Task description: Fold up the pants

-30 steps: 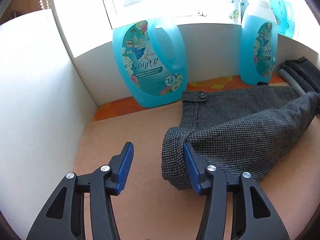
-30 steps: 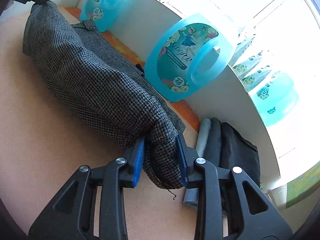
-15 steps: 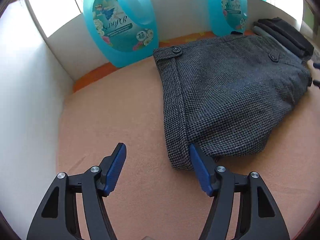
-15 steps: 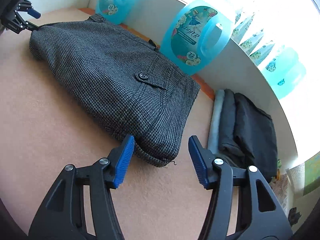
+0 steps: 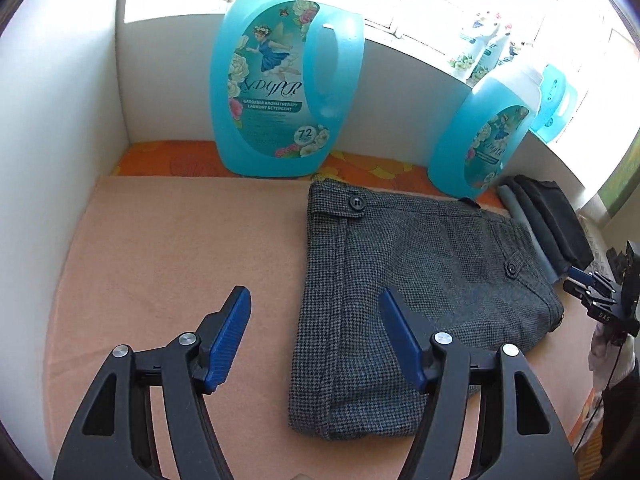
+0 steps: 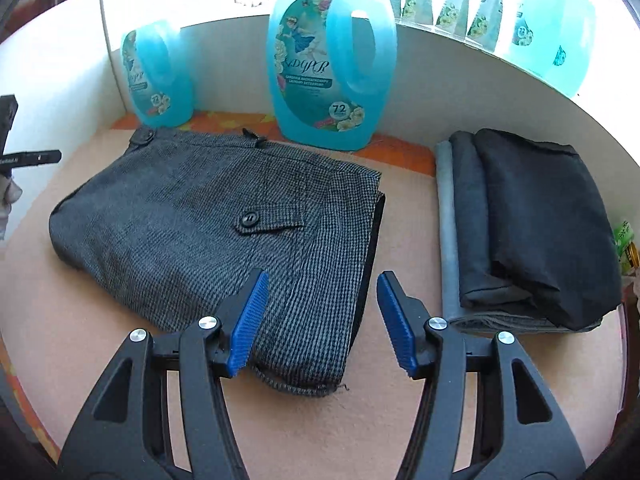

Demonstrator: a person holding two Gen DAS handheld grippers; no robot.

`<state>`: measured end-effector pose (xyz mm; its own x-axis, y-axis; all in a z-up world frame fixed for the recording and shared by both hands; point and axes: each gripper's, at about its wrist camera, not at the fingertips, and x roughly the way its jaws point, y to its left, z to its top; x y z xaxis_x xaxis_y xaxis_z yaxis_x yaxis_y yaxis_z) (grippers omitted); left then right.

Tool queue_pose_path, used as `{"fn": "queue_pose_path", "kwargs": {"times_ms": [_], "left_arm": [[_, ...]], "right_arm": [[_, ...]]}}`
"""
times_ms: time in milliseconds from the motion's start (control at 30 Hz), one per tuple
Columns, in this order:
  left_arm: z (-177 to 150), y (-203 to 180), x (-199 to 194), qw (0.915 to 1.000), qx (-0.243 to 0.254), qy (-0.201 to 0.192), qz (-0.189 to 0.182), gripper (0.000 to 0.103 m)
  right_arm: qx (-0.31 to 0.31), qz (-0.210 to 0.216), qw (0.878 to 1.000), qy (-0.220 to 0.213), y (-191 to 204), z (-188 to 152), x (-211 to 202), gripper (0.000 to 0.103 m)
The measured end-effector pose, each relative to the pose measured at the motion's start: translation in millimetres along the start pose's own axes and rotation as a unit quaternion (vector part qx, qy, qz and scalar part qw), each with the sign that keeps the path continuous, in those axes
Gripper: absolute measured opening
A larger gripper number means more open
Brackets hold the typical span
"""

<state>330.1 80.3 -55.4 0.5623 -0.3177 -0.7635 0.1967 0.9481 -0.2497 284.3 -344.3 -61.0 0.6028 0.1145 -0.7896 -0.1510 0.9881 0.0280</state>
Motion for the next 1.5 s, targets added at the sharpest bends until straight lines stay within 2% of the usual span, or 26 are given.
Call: {"fn": "queue_pose_path", "kwargs": {"times_ms": [133, 300, 400, 467, 500, 567, 600, 633, 700, 800, 867, 967, 1000, 1033, 1133, 1200, 1367, 1467, 1500], "left_arm": [[26.7, -14.0, 43.2, 0.9996, 0.015, 0.018, 0.014, 0.066], [47.7, -11.6, 97.1, 0.9986, -0.018, 0.042, 0.027, 0.066], [51.9, -8.4, 119.7, 0.9975, -0.033, 0.057, 0.026, 0.066], [51.2, -9.2, 127.5, 0.9973, -0.038, 0.057, 0.025, 0.061], [51.1, -10.7, 129.5, 0.9976, -0.037, 0.055, 0.020, 0.032], [54.0, -16.2, 129.7, 0.9981, -0.029, 0.048, 0.025, 0.026], [56.3, -19.8, 128.5, 0.9985, -0.021, 0.042, 0.028, 0.020], [59.4, -23.5, 126.8, 0.9987, -0.013, 0.035, 0.036, 0.016], [67.4, -31.7, 121.9, 0.9981, 0.006, 0.013, 0.060, 0.009], [78.1, -44.4, 122.4, 0.9939, 0.042, -0.014, 0.101, 0.009], [80.6, -45.6, 130.7, 0.9922, 0.046, -0.010, 0.115, 0.010], [84.2, -44.4, 134.8, 0.9871, 0.056, -0.005, 0.150, 0.028], [84.3, -45.7, 132.6, 0.9859, 0.056, -0.008, 0.158, 0.044], [84.3, -45.0, 127.4, 0.9864, 0.056, -0.012, 0.154, 0.051], [85.8, -43.4, 104.3, 0.9848, 0.061, -0.025, 0.161, 0.052], [85.4, -44.1, 81.8, 0.9844, 0.069, -0.043, 0.157, 0.052], [59.9, -59.5, 20.0, 0.9837, 0.114, -0.068, 0.121, 0.052], [28.2, -73.8, -7.4, 0.9831, 0.140, -0.064, 0.099, 0.052], [16.4, -76.7, -14.7, 0.9842, 0.143, -0.057, 0.087, 0.052]], "right_arm": [[0.045, 0.011, 0.999, 0.024, -23.8, 26.6, 38.0, 0.059], [0.084, 0.019, 0.995, 0.051, -45.8, 43.9, 88.0, 0.061], [0.099, 0.050, 0.992, 0.060, -49.2, 46.4, 106.6, 0.061], [0.089, 0.058, 0.992, 0.061, -43.1, 46.3, 113.0, 0.060], [0.082, 0.061, 0.993, 0.059, -38.5, 46.2, 114.0, 0.048], [0.066, 0.065, 0.994, 0.052, -28.0, 47.6, 110.0, 0.024], [0.053, 0.047, 0.997, 0.041, -23.0, 49.6, 105.1, 0.012], [0.042, 0.033, 0.998, 0.030, -20.8, 52.6, 100.2, 0.008], [0.042, 0.028, 0.999, 0.007, -23.1, 59.4, 89.6, 0.008], [0.041, 0.014, 0.999, -0.005, -24.5, 68.3, 89.4, 0.007], [0.023, -0.010, 1.000, 0.005, -17.7, 69.4, 99.1, 0.007], [-0.005, -0.040, 0.999, 0.020, -10.5, 65.0, 106.5, 0.007], [-0.005, -0.039, 0.999, 0.021, -11.4, 64.0, 103.6, 0.008], [-0.005, -0.037, 0.999, 0.018, -12.9, 63.0, 98.2, 0.009], [-0.009, -0.056, 0.998, -0.003, -16.7, 60.2, 74.3, 0.025], [-0.009, -0.051, 0.998, -0.021, -18.1, 55.8, 51.7, 0.040], [-0.035, -0.039, 0.998, -0.031, -3.7, 25.2, 1.1, 0.042], [-0.025, -0.020, 0.999, -0.022, 1.2, -4.7, -18.9, 0.054], [-0.022, -0.012, 1.000, -0.018, 2.1, -15.1, -22.9, 0.054]]}}
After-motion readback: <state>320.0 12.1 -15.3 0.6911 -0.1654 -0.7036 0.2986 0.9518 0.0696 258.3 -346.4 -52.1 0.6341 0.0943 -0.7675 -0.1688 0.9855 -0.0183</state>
